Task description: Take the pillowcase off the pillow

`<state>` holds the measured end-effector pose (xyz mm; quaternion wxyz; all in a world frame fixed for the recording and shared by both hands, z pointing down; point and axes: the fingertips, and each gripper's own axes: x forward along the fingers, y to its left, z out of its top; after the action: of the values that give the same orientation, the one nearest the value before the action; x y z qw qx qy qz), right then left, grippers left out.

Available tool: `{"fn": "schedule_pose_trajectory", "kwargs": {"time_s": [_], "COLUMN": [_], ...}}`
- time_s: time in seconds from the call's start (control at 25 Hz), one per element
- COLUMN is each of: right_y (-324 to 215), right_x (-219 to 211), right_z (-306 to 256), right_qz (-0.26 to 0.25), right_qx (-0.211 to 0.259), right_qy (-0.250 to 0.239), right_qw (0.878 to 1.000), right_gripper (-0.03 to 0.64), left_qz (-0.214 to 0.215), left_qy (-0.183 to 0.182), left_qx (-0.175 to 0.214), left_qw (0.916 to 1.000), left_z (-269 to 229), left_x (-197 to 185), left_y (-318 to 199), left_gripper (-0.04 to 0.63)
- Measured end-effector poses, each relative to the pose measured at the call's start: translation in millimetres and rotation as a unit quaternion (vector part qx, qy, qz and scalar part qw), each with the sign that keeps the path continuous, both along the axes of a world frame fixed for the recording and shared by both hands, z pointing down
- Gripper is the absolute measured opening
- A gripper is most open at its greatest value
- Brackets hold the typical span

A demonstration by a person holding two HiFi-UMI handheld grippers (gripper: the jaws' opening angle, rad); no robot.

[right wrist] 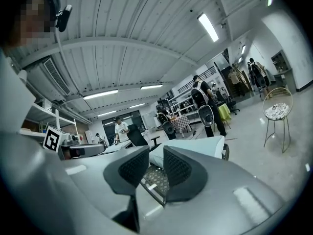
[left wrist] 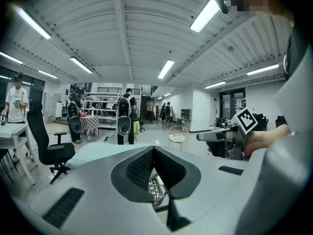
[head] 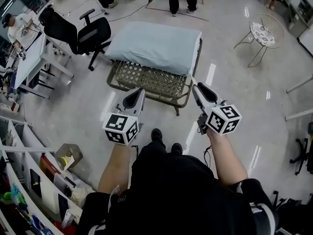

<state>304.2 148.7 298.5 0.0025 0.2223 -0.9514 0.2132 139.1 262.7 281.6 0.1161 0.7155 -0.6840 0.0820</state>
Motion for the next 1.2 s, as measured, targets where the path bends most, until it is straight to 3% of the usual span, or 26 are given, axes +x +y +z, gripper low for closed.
{"fn": "schedule_pose_trajectory", "kwargs": {"time_s": [0.36,0.6,0.8,1.2], "right_y": [-85,-141,-173,-198], "right_x": [-54,-98,-110,-75], "right_z": [36,69,96,159], "right_qz": [0.058,0.126,0.187,0.261], "right_qx": [-0.021,-0.060,-0.086,-0.144], "right_qy": [0.042,0.088,0.116,0.152], "right_qw": [0.997,0.986,0.972,0.942], "right_gripper": [0.102,0.101,0.101,0.100], "left_qz": [0.059,0.134,0.205,0.316], "left_qy": [0.013,0.027,0.018,-0.046], "left_qx": [-0.009,-0.049,-0.095,-0.186], "left_qw": [0.9981,0.9895,0.9740,0.9293], "left_z": [36,77,122,221], "left_x": [-69,-124,-141,-101], "left_y": [-112,-193,-239,-295], "left_gripper": [0.005,0.023,0.097,0.210]}}
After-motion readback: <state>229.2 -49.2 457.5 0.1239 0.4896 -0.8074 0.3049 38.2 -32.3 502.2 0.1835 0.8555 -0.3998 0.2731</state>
